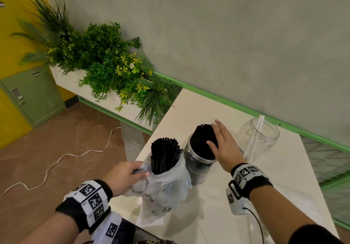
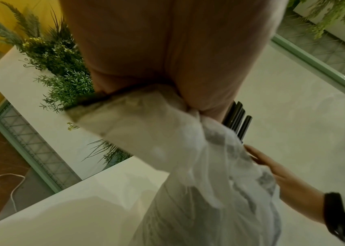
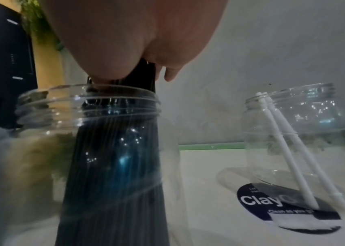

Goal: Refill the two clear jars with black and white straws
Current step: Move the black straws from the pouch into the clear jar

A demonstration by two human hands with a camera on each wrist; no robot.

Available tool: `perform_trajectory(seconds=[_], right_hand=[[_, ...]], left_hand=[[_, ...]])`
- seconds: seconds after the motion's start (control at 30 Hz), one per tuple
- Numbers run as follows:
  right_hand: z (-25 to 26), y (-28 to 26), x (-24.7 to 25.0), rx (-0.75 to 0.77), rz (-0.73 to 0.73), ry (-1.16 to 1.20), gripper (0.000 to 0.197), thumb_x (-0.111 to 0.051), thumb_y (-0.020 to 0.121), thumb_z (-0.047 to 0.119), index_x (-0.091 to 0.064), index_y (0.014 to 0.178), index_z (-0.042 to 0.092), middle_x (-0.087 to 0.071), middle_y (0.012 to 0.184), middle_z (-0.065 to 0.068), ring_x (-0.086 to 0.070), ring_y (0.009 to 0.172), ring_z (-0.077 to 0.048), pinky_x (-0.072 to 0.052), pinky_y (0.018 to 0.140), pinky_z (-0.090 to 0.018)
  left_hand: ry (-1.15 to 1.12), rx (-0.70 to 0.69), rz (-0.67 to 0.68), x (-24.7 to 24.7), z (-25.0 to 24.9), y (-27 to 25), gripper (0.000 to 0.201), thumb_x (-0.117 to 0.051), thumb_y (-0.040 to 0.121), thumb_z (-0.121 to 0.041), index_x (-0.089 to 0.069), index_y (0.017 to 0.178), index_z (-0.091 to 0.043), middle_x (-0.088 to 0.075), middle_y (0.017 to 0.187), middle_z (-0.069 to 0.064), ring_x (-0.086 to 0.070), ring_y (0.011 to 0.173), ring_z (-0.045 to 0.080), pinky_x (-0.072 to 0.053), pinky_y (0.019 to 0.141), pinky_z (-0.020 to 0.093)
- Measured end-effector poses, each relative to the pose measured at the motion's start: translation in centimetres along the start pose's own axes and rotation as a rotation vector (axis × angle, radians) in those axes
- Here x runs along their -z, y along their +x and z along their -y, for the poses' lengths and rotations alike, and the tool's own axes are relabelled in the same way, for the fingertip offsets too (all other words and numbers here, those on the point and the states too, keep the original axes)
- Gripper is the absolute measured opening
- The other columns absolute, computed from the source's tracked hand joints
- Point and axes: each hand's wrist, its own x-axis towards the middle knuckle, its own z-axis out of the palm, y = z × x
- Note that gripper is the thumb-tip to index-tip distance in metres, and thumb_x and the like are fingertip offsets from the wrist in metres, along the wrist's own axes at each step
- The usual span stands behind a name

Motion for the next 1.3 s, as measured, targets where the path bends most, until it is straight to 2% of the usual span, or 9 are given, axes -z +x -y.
perform_trajectory(seconds=[0.13, 0.3, 0.4, 0.53, 0.63, 0.87, 0.97, 1.13, 1.3], right_hand=[[0.9, 2.5, 0.6, 0.017, 0.024, -0.005, 0.077, -0.046, 0.091, 0.058, -0.017, 0.152, 0.021, -0.017, 0.159, -0.002, -0.016, 0.146, -0.021, -0.018, 0.119, -0.038], [1.3, 4.7, 1.0, 0.005, 0.244, -0.082, 0.07, -0.04, 0.086, 0.069, -0.036, 0.142, 0.029, -0.046, 0.138, 0.0, -0.039, 0.126, -0.023, -0.037, 0.104, -0.037], [1.8, 4.4, 0.5, 0.055, 0.101, -0.134, 0.074, -0.028, 0.082, 0.075, -0.059, 0.118, 0.019, -0.06, 0.11, -0.001, -0.049, 0.103, -0.024, -0.043, 0.09, -0.035], [1.9, 4.6, 0.4, 0.135, -0.161, -0.115, 0.056, -0.04, 0.085, 0.064, -0.067, 0.094, 0.016, -0.062, 0.087, 0.0, -0.051, 0.084, -0.023, -0.047, 0.076, -0.036], [1.6, 4.8, 0.9, 0.11, -0.181, -0.177, 0.051, -0.046, 0.086, 0.062, -0.065, 0.097, 0.016, -0.06, 0.09, 0.0, -0.049, 0.084, -0.022, -0.047, 0.076, -0.037], [0.6, 4.6, 1.1, 0.05, -0.113, -0.184, 0.059, -0.054, 0.084, 0.06, -0.052, 0.126, 0.019, -0.051, 0.123, -0.003, -0.048, 0.109, -0.027, -0.045, 0.09, -0.042], [1.0, 5.4, 1.3, 0.079, 0.02, -0.196, 0.061, -0.05, 0.087, 0.063, -0.045, 0.134, 0.025, -0.047, 0.132, -0.001, -0.044, 0.117, -0.024, -0.045, 0.094, -0.04], [1.4, 6.1, 0.8, 0.067, 0.15, -0.196, 0.049, -0.044, 0.09, 0.062, -0.054, 0.122, 0.027, -0.059, 0.113, 0.005, -0.045, 0.108, -0.019, -0.045, 0.084, -0.034], [1.7, 6.0, 0.5, 0.133, -0.15, -0.087, 0.032, -0.057, 0.089, 0.046, -0.065, 0.099, 0.017, -0.06, 0.092, 0.001, -0.051, 0.088, -0.022, -0.049, 0.073, -0.036]], left_hand=[[0.021, 0.014, 0.004, 0.0, -0.1, 0.2, 0.026, -0.062, 0.088, -0.038, -0.062, 0.077, -0.014, -0.064, 0.072, 0.005, -0.06, 0.071, 0.016, -0.044, 0.067, 0.028], [0.021, 0.019, 0.016, 0.1, -0.1, -0.1, 0.041, -0.059, 0.084, -0.05, -0.059, 0.078, -0.01, -0.063, 0.076, 0.013, -0.059, 0.073, 0.023, -0.042, 0.064, 0.029], [0.014, 0.013, 0.015, 0.2, 0.0, -0.1, 0.058, -0.049, 0.072, -0.067, -0.059, 0.08, -0.01, -0.064, 0.079, 0.013, -0.061, 0.075, 0.023, -0.047, 0.069, 0.037], [-0.001, 0.012, 0.003, 0.4, 0.1, 0.0, 0.045, -0.052, 0.076, -0.057, -0.06, 0.077, -0.013, -0.063, 0.073, 0.007, -0.061, 0.072, 0.02, -0.045, 0.067, 0.033], [-0.013, 0.017, 0.003, 0.4, 0.2, 0.1, 0.04, -0.053, 0.078, -0.055, -0.062, 0.077, -0.016, -0.065, 0.077, 0.009, -0.062, 0.074, 0.02, -0.046, 0.068, 0.034], [0.005, 0.02, 0.004, 0.4, 0.2, 0.3, 0.023, -0.06, 0.087, -0.043, -0.064, 0.079, -0.021, -0.068, 0.078, 0.005, -0.063, 0.075, 0.017, -0.048, 0.07, 0.034], [0.002, 0.008, 0.003, 0.4, -0.2, 0.3, 0.012, -0.061, 0.089, -0.036, -0.064, 0.078, -0.04, -0.068, 0.074, -0.007, -0.061, 0.071, 0.005, -0.046, 0.068, 0.026], [-0.004, -0.013, 0.01, 0.5, -1.1, 0.4, 0.029, -0.061, 0.09, -0.033, -0.06, 0.07, -0.055, -0.061, 0.064, -0.026, -0.056, 0.064, -0.004, -0.039, 0.06, 0.015], [0.01, -0.007, -0.003, 0.6, -0.7, 0.4, 0.023, -0.061, 0.09, -0.034, -0.062, 0.07, -0.045, -0.063, 0.067, -0.012, -0.057, 0.065, 0.001, -0.04, 0.061, 0.017]])
